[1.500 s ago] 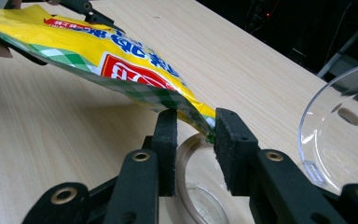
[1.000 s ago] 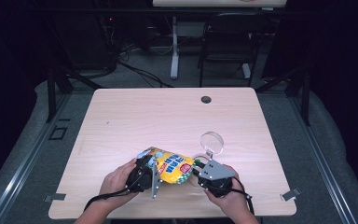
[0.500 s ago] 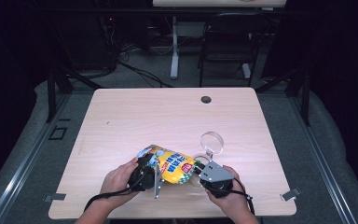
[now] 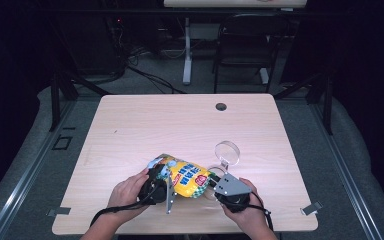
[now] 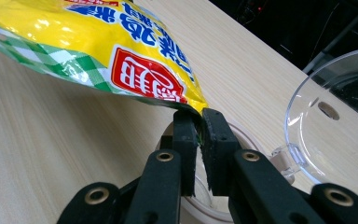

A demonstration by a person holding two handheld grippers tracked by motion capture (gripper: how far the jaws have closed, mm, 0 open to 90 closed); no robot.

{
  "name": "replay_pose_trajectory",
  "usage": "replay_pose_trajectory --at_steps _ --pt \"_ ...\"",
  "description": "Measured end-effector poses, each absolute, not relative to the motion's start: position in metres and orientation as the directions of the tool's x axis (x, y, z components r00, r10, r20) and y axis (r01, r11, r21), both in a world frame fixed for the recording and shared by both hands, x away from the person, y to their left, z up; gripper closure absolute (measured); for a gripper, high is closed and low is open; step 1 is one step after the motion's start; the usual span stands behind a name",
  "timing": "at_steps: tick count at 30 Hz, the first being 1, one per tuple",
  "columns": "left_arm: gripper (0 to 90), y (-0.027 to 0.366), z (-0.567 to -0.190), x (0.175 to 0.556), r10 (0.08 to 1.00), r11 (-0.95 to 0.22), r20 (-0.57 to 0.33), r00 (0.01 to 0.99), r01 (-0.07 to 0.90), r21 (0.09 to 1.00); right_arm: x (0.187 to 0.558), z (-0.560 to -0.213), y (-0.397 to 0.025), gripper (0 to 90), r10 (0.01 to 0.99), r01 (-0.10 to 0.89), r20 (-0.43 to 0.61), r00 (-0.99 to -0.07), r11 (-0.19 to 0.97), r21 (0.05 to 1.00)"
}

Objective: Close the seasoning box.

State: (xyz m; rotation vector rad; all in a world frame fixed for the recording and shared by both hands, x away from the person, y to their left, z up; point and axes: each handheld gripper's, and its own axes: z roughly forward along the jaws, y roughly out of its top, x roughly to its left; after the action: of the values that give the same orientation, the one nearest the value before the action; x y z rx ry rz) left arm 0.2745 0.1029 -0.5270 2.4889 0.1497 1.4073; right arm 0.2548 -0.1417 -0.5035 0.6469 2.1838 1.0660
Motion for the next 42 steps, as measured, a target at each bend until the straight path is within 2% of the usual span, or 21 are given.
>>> replay_pose_trajectory --at_steps 29,42 --pt "67.8 0.097 -0.509 0.272 0.073 -0.989 0.892 0.447 -0.085 0.123 0.255 -0.507 -0.142 86.1 0.66 0.164 -0.282 -0.696 0.529 0.833" --pt "67.9 0.094 -0.503 0.272 0.039 -0.992 0.9 0.435 -0.091 0.087 0.255 -0.508 -0.144 86.5 0.664 0.172 -0.264 -0.699 0.515 0.84"
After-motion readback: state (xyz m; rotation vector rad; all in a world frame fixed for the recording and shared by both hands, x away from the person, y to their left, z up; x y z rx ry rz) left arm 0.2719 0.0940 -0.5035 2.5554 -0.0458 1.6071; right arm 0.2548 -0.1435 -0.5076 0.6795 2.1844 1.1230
